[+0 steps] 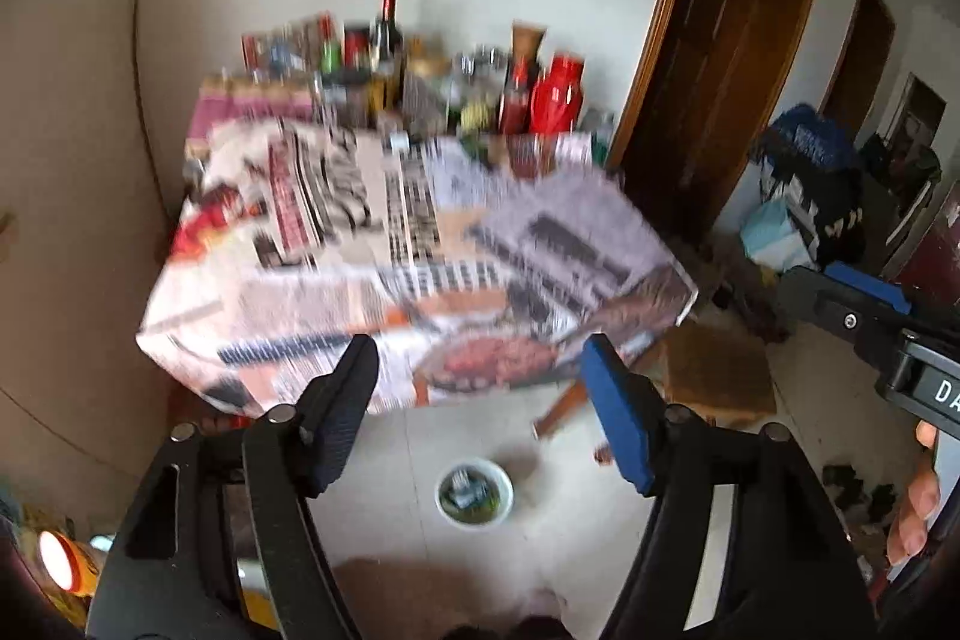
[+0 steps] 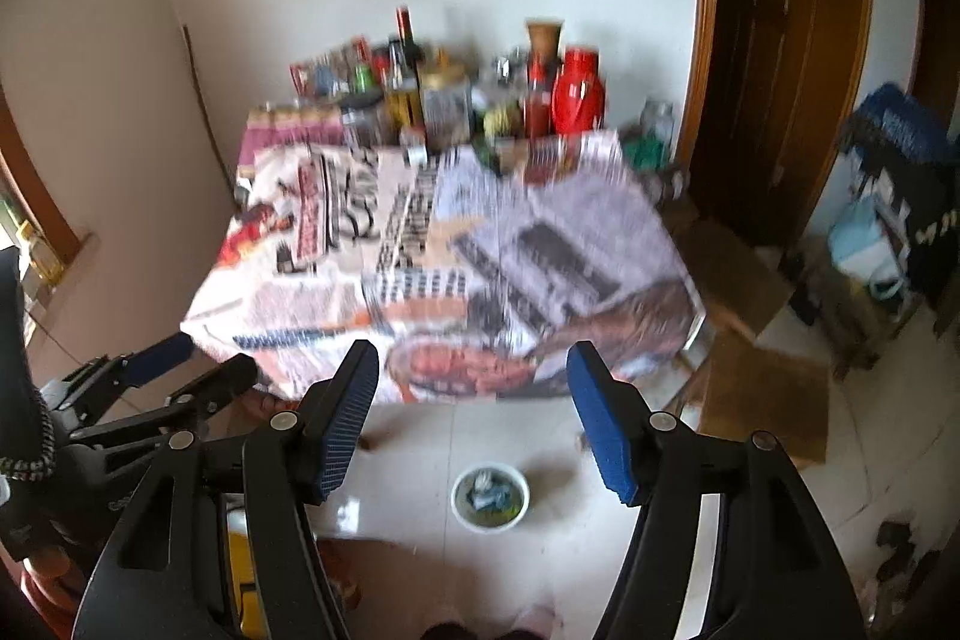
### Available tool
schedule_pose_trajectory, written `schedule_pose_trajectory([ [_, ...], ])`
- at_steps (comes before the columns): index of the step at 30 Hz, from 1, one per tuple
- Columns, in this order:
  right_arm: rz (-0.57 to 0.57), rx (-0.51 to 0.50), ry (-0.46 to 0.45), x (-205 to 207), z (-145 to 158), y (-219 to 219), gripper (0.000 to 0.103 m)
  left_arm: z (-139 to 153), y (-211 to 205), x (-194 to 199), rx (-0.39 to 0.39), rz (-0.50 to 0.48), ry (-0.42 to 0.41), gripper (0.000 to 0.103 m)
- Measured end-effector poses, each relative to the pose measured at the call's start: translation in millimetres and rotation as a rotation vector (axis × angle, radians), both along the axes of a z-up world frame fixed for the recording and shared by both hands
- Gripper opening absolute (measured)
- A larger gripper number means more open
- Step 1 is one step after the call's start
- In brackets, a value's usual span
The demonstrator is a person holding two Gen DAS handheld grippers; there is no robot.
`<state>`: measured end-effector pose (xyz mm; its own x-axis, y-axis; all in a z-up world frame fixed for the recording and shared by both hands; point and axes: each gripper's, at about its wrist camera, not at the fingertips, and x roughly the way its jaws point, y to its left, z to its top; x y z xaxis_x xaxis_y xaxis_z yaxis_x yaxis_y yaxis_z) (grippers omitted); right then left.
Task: Collect trash
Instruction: 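Move both tools back up to the table toward the green jar and white vial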
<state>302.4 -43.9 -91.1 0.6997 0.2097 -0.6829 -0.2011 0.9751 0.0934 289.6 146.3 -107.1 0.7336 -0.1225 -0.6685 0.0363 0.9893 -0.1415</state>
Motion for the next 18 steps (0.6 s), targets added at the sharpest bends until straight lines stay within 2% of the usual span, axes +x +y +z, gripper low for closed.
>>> schedule_pose_trajectory([
  [2, -0.012, 0.004, -0.041, -5.9, 13.1, 1.1, 0.065, 16.4, 4.6, -6.4, 0.003, 0.000, -0.045, 0.084],
  [4, -0.021, 0.014, -0.088, -12.8, 25.8, 1.2, 0.070, 31.4, 8.4, -13.5, 0.013, 0.003, -0.096, 0.093],
  [5, -0.032, 0.021, -0.124, -15.6, 32.6, 0.8, 0.076, 36.3, 9.3, -16.6, 0.017, 0.008, -0.114, 0.096],
  [7, -0.045, 0.026, -0.161, -18.9, 39.8, 0.9, 0.083, 47.2, 12.9, -20.3, 0.012, 0.012, -0.147, 0.099],
  [12, -0.071, 0.035, -0.221, -18.8, 49.7, -1.3, 0.096, 57.2, 19.7, -17.2, -0.008, 0.011, -0.171, 0.100],
  [18, -0.076, 0.037, -0.213, 9.0, 43.5, -4.8, 0.097, 55.6, 17.8, 13.2, 0.007, 0.015, -0.165, 0.100],
])
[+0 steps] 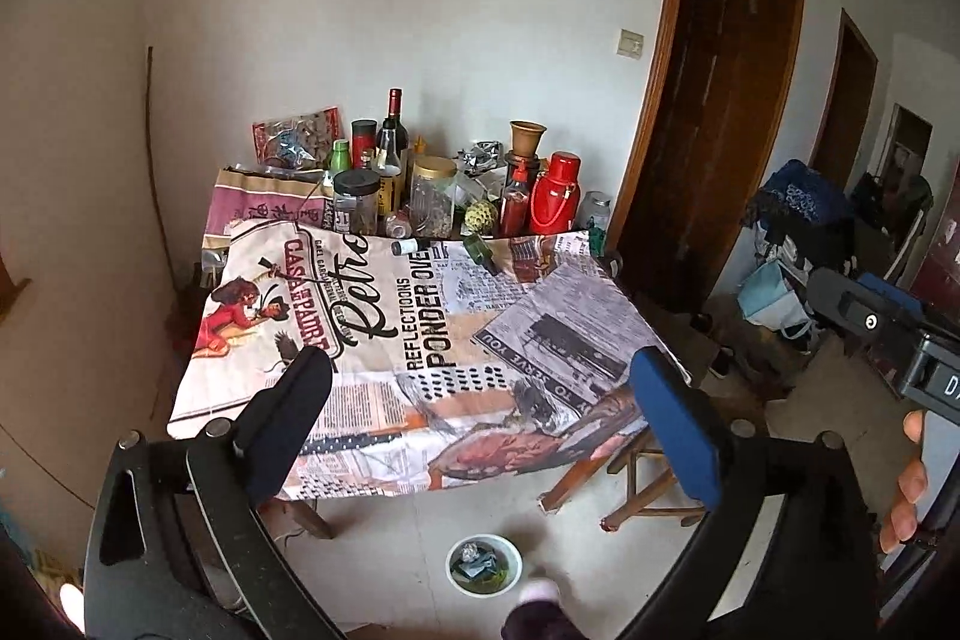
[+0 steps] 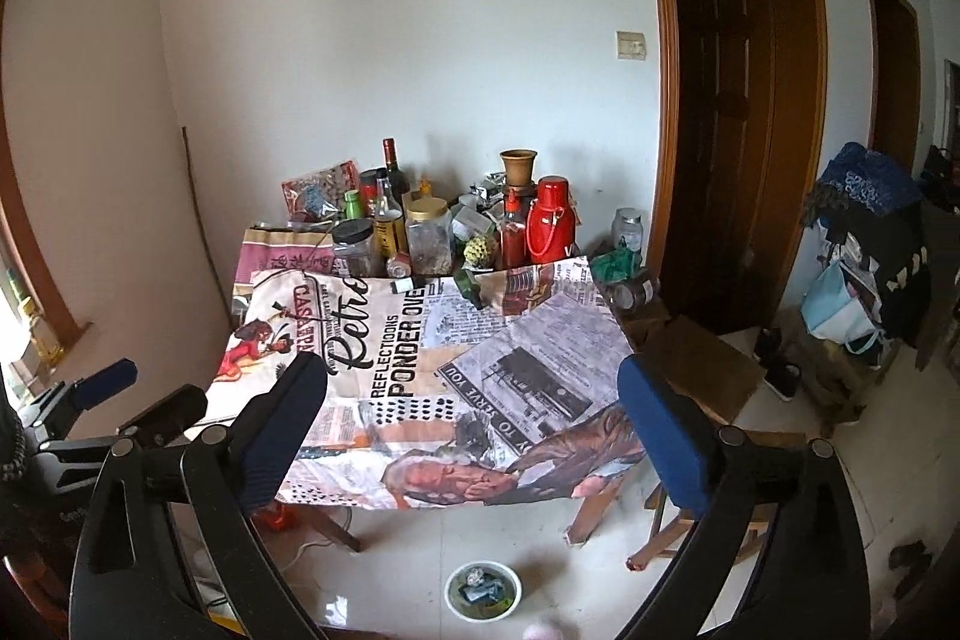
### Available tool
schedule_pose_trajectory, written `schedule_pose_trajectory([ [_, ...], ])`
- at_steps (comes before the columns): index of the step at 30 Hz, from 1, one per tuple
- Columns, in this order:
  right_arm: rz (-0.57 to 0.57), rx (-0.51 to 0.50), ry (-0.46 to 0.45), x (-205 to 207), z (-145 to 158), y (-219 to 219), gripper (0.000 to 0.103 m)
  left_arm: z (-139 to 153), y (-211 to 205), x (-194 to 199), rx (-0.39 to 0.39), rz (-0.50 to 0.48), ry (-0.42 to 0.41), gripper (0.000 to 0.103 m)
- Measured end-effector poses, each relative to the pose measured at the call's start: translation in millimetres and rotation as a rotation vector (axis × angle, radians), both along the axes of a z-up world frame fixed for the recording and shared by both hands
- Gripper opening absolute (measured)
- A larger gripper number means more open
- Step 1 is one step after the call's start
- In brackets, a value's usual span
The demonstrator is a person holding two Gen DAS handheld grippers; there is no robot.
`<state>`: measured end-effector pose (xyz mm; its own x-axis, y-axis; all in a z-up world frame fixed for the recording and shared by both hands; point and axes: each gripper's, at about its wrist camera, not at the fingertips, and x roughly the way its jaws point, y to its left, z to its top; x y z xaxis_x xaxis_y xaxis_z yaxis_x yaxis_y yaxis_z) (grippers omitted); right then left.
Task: Collect trash
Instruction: 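Move both tools back up to the table toward the green jar and white vial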
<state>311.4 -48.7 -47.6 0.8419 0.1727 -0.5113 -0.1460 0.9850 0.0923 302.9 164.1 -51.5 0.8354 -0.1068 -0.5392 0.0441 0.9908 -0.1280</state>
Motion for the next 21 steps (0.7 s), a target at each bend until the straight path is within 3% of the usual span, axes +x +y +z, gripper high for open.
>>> schedule_pose_trajectory([
  [21, 0.174, -0.032, 0.049, 197.1, -0.9, -43.6, 0.097, 3.1, -53.8, 205.4, 0.023, 0.149, 0.014, 0.100],
])
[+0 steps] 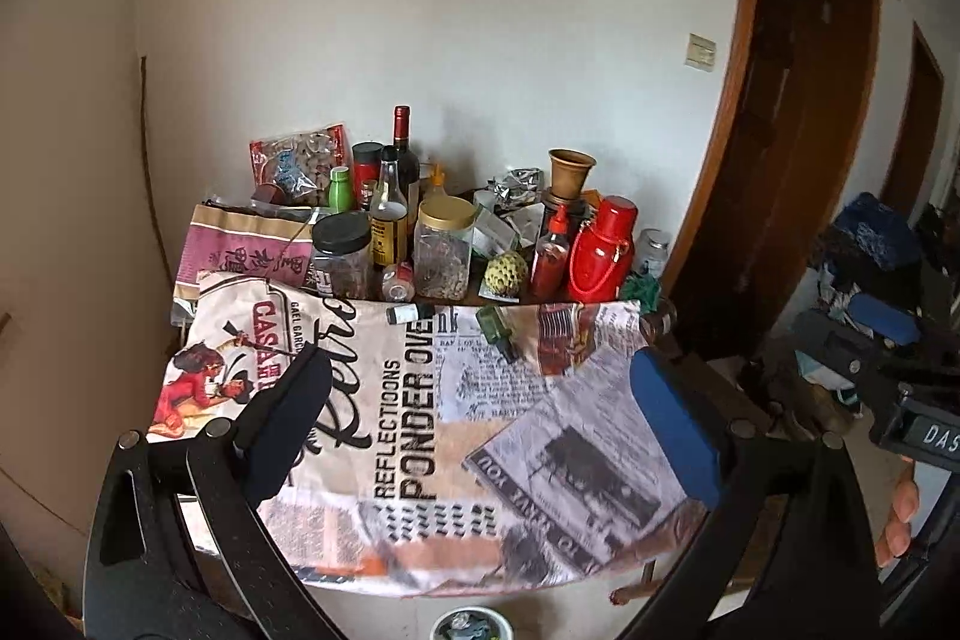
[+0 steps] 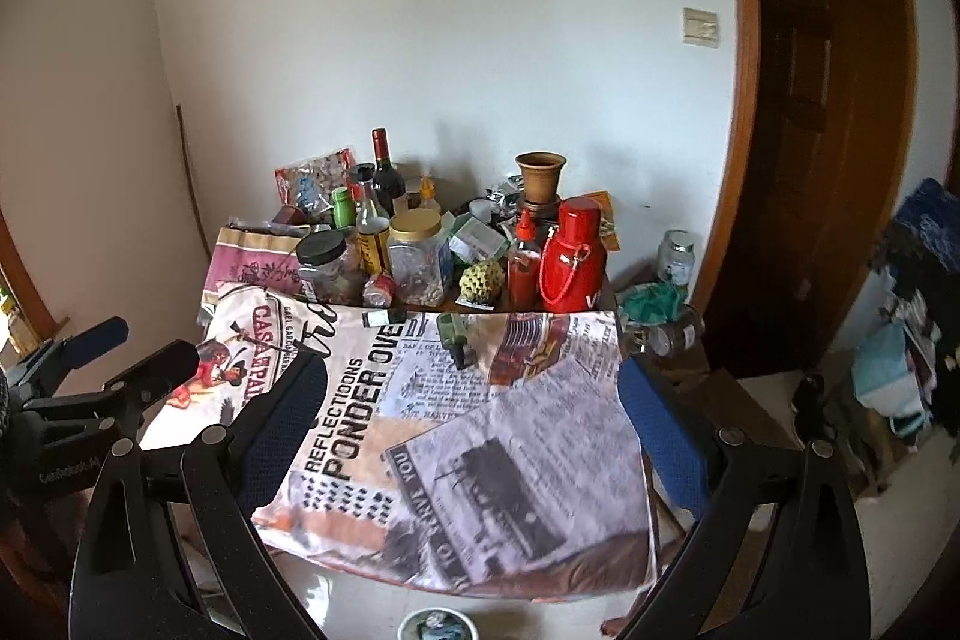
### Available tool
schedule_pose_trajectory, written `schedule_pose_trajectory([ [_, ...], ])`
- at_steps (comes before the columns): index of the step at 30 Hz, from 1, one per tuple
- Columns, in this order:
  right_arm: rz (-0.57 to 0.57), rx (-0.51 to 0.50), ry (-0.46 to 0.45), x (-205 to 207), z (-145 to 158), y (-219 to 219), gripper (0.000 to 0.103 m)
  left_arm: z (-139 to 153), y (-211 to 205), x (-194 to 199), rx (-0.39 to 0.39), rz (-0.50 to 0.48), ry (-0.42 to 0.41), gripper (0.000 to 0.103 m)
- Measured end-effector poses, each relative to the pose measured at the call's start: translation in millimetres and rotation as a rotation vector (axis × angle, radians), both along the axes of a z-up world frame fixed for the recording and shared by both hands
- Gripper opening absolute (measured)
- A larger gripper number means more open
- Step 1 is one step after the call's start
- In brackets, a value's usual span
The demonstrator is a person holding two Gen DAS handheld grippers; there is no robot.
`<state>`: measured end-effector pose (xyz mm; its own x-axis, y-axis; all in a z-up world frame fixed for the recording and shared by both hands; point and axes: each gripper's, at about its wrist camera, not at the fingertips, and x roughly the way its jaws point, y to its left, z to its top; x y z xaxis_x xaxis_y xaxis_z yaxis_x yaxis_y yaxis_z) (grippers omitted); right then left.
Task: Collect trash
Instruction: 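Move both tools back up to the table toward the green jar and white vial, then grasp the green glass jar with right tool while left tool grasps the small white vial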
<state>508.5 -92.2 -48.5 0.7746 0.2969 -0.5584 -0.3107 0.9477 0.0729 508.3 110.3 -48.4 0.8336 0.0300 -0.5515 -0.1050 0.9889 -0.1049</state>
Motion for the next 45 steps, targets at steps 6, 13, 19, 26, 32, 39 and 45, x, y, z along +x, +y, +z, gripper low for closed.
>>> schedule_pose_trajectory([
  [6, 0.044, -0.013, 0.038, 43.3, -12.1, 5.6, 0.097, -12.9, 5.1, 41.7, -0.003, 0.035, 0.043, 0.100],
  [13, 0.052, -0.029, 0.088, 88.6, -30.6, 28.2, 0.097, -31.9, 35.0, 94.0, -0.015, 0.037, 0.090, 0.100],
  [19, -0.004, -0.022, 0.150, 134.0, -51.1, 60.8, 0.097, -49.0, 76.6, 154.7, -0.011, -0.007, 0.140, 0.100],
  [26, -0.052, -0.061, 0.269, 195.1, -98.4, 100.5, 0.097, -98.5, 128.0, 224.5, -0.032, -0.035, 0.241, 0.100],
  [32, -0.064, -0.109, 0.394, 243.3, -164.5, 118.7, 0.097, -164.4, 151.9, 269.9, -0.056, -0.045, 0.353, 0.100],
  [39, -0.030, -0.088, 0.526, 289.1, -229.5, 130.3, 0.095, -234.7, 160.1, 314.8, -0.103, -0.074, 0.426, 0.100],
  [45, -0.008, -0.073, 0.599, 316.1, -265.5, 142.2, 0.074, -269.3, 156.0, 349.1, -0.119, -0.113, 0.446, 0.093],
])
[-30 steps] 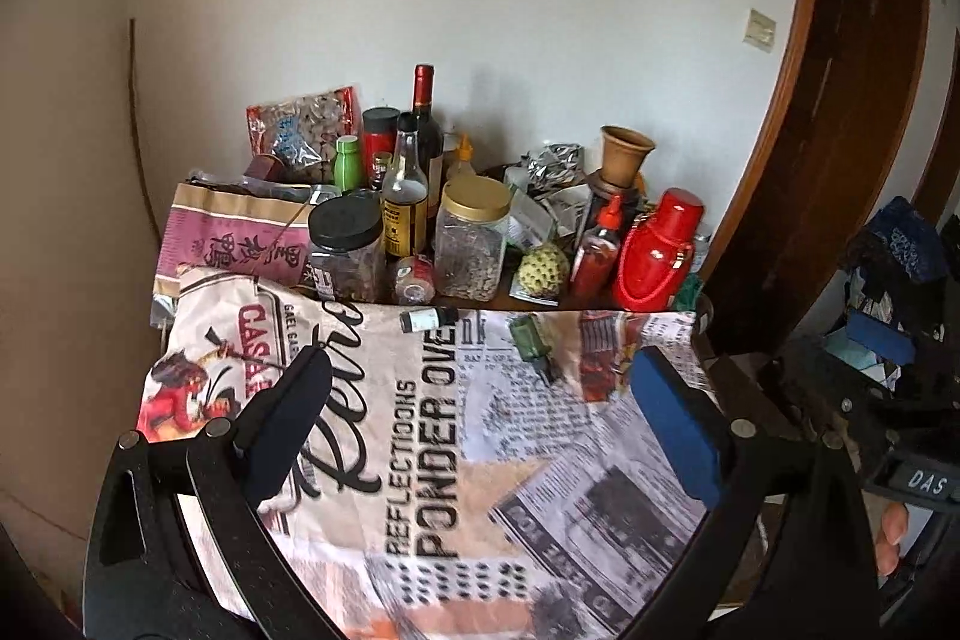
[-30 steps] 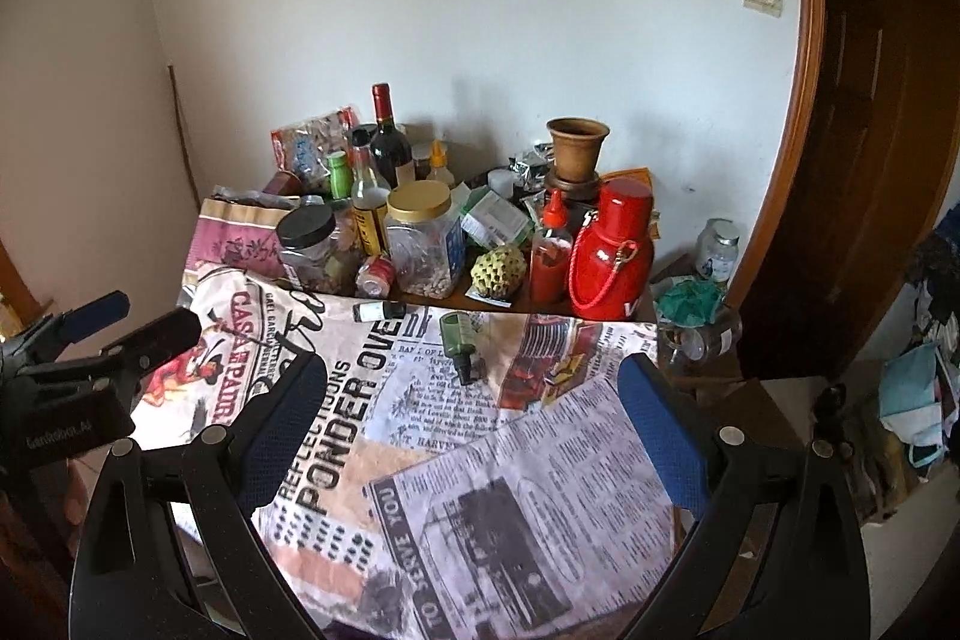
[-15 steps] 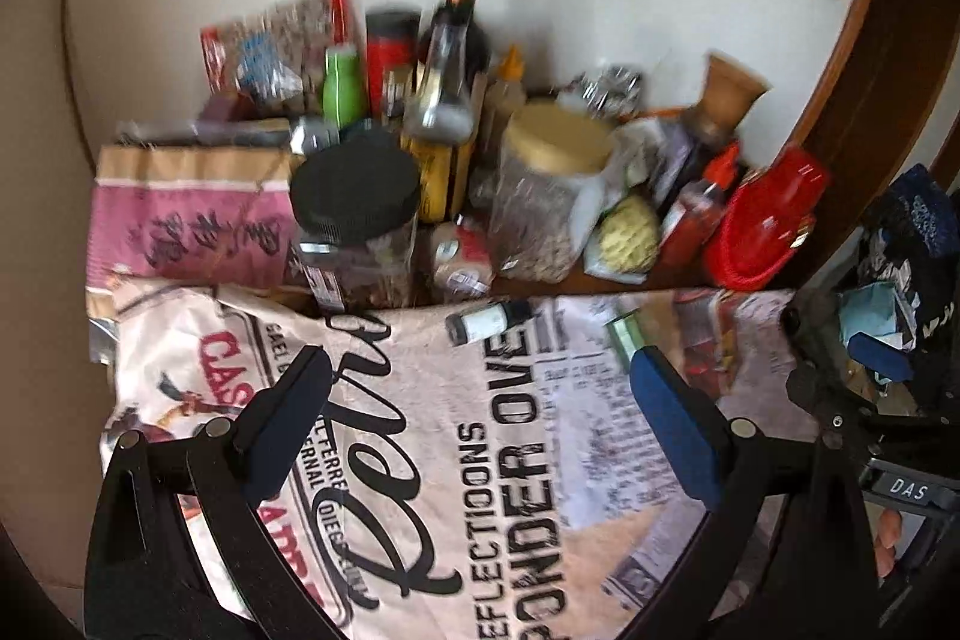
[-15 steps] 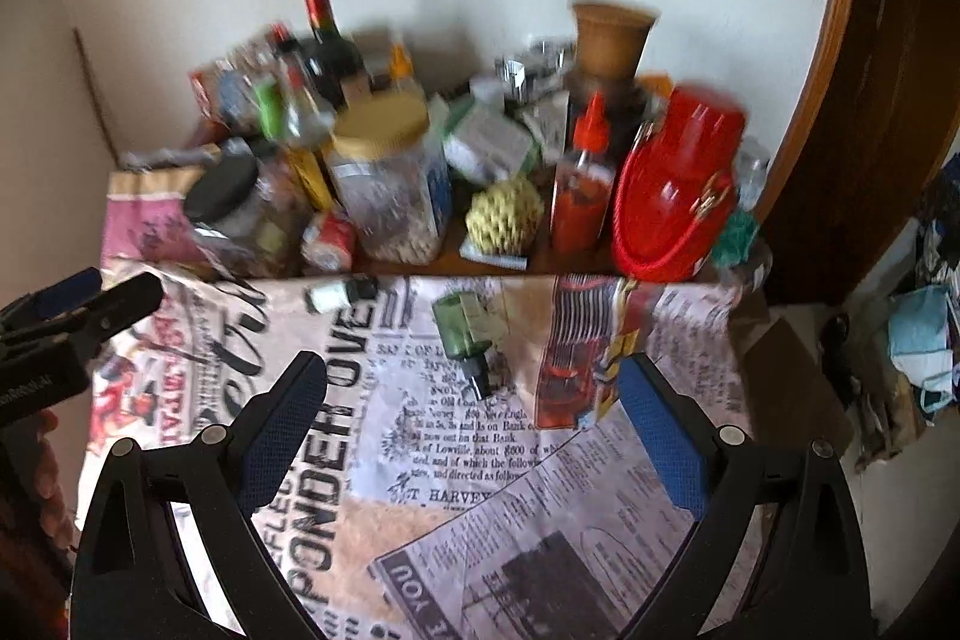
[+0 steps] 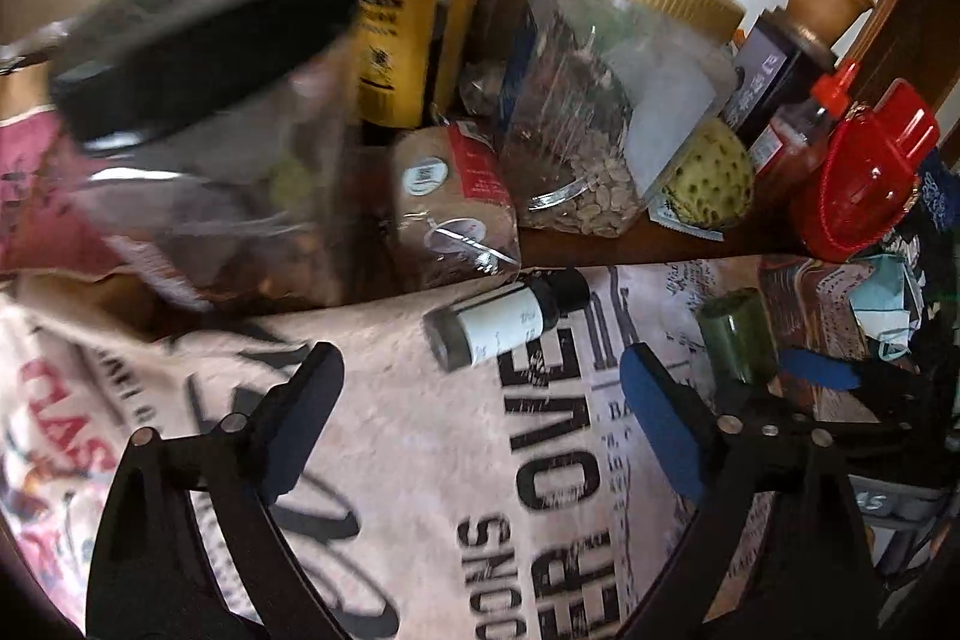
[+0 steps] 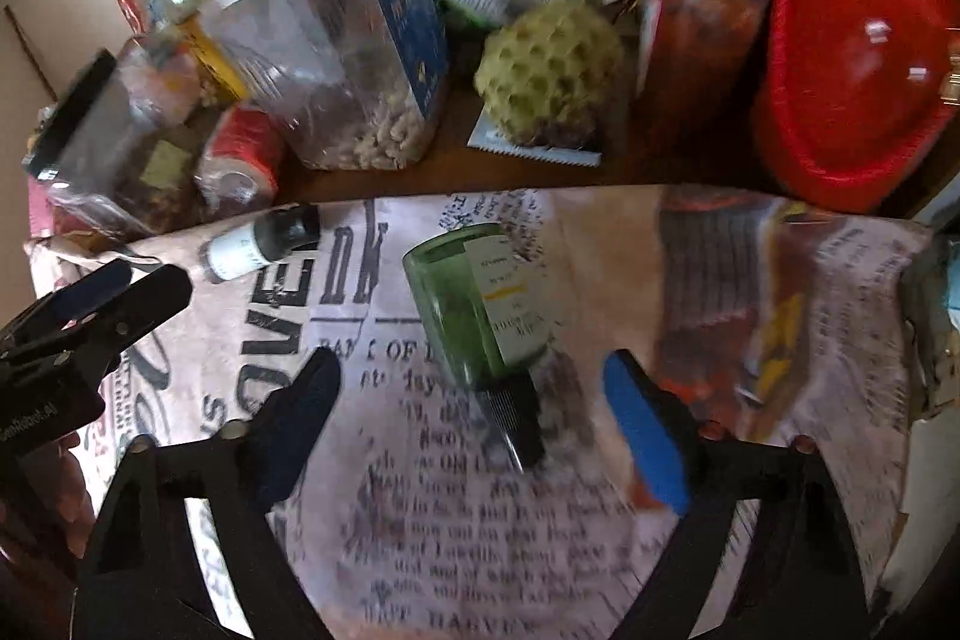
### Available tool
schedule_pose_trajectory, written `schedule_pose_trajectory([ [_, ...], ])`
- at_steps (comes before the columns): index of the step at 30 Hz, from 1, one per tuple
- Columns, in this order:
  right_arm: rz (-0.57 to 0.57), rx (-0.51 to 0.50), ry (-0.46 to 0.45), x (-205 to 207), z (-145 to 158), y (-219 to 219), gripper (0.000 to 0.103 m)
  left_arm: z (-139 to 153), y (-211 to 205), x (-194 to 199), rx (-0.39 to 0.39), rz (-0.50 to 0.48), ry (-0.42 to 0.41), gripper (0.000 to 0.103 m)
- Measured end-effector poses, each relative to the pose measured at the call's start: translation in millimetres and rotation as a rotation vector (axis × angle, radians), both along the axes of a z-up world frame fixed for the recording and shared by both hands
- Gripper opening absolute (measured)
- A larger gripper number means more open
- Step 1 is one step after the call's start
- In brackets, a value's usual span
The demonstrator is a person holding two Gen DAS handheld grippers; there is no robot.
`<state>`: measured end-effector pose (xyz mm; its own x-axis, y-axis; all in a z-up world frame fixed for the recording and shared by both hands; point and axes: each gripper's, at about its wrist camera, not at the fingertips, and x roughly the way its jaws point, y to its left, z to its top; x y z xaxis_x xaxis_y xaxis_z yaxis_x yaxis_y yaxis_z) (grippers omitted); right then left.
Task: Collect trash
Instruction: 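Grasp the green glass jar with right tool while left tool grasps the small white vial, then carry the green jar and white vial with both tools down over the bucket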
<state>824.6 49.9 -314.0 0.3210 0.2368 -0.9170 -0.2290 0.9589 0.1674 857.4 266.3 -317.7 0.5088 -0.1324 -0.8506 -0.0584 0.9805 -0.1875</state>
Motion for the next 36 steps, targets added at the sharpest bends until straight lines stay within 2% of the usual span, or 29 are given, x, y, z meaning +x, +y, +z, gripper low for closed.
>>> schedule_pose_trajectory([
  [4, 0.015, -0.040, 0.001, 7.0, -10.6, 8.8, 0.054, -14.7, -0.1, 15.2, -0.014, -0.015, 0.022, 0.090],
  [5, 0.020, -0.056, -0.010, 5.6, -10.7, 11.0, 0.044, -17.1, -0.7, 16.8, -0.014, -0.018, 0.025, 0.090],
  [11, 0.019, -0.039, -0.073, -14.1, 3.1, 11.8, 0.042, -26.0, -9.0, 21.1, 0.001, -0.036, 0.023, 0.090],
  [15, -0.004, -0.023, -0.080, -31.4, 13.9, 4.0, 0.042, -27.3, -10.4, 22.9, -0.003, 0.006, 0.018, 0.090],
  [18, -0.017, -0.038, -0.088, -41.3, 21.4, -5.7, 0.041, -28.7, -11.4, 25.0, -0.008, 0.044, 0.012, 0.082],
  [21, -0.037, -0.026, -0.079, -53.7, 26.0, -20.0, 0.041, -29.1, -15.9, 27.4, 0.019, 0.064, 0.010, 0.061],
  [24, -0.055, -0.029, -0.076, -65.1, 30.6, -34.0, 0.041, -29.6, -19.9, 29.0, -0.002, 0.067, 0.010, 0.060],
  [26, -0.065, -0.031, -0.077, -72.7, 38.4, -43.7, 0.041, -28.1, -22.8, 26.7, -0.013, 0.047, 0.012, 0.034],
  [27, -0.070, -0.029, -0.077, -76.9, 41.4, -50.3, 0.041, -27.7, -26.9, 25.0, -0.019, 0.028, 0.024, 0.034],
  [30, -0.087, -0.015, -0.082, -89.6, 52.5, -64.3, 0.041, -17.3, -40.6, 17.5, 0.032, -0.002, 0.010, 0.031],
  [35, -0.099, -0.010, -0.112, -99.0, 73.2, -83.1, 0.041, 1.4, -56.5, -2.6, 0.035, -0.052, -0.009, 0.029],
  [36, -0.100, -0.009, -0.117, -93.1, 69.2, -81.2, 0.041, 4.4, -59.1, -6.2, 0.035, -0.060, -0.013, 0.029],
])
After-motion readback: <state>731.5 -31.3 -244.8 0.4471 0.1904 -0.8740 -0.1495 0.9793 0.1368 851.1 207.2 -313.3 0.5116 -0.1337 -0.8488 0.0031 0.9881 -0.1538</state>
